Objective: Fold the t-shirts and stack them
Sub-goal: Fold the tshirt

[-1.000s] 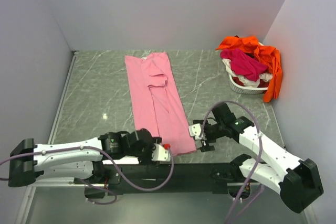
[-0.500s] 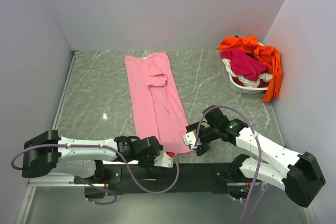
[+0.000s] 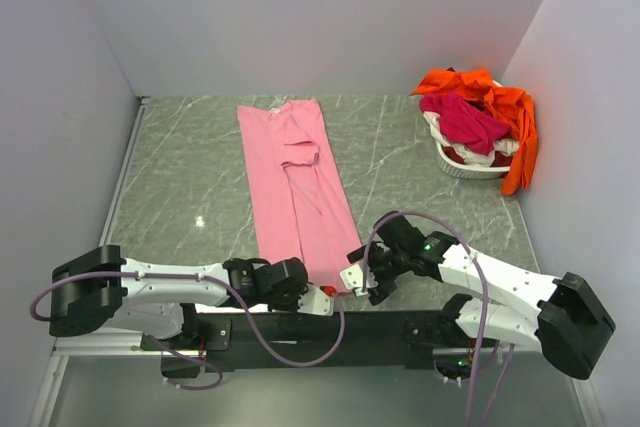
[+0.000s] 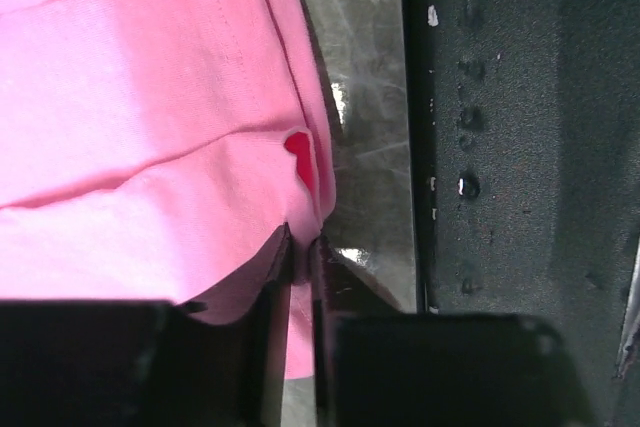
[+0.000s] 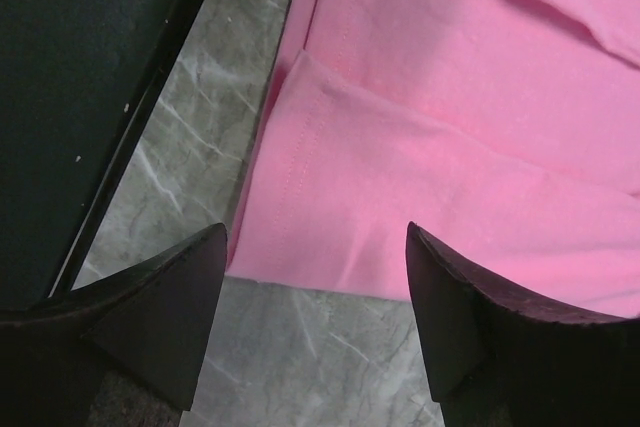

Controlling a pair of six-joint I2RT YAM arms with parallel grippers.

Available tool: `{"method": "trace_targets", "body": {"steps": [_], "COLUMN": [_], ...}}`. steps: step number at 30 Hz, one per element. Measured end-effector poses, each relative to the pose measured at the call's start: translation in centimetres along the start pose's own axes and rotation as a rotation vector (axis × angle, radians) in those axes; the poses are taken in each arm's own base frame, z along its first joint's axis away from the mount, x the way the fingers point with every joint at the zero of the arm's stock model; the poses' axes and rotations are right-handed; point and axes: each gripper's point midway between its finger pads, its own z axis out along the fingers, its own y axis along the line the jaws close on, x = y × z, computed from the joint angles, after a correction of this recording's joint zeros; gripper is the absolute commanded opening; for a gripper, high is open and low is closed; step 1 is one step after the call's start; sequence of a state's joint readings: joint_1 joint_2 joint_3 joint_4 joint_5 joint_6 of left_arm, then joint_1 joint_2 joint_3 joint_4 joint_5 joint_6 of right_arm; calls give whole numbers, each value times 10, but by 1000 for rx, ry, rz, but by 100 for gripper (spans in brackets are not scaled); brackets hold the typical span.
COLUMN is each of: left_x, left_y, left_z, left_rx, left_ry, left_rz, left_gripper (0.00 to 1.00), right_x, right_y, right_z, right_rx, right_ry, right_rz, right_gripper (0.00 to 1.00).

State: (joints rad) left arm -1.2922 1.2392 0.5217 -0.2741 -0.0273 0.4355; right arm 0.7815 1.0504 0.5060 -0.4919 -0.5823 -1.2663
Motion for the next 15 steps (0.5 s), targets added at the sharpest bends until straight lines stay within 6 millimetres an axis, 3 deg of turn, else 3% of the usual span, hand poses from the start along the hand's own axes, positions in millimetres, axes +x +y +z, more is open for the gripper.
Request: {"method": "trace_targets", "body": {"steps": [7, 15], "left_x": [2, 2], "left_y": [1, 2], "left_z": [-1, -5], "left_rx": [-1, -11], "left_ry": [2, -10], "left_rz": [1, -3], "left_gripper": [4, 2], "right_x": [9, 15], "right_y": [0, 13], "right_z": [7, 19], "right_rx": [-7, -59], "right_ry": [50, 121], "right_rz": [-14, -52], "right_gripper": [69, 57]}}
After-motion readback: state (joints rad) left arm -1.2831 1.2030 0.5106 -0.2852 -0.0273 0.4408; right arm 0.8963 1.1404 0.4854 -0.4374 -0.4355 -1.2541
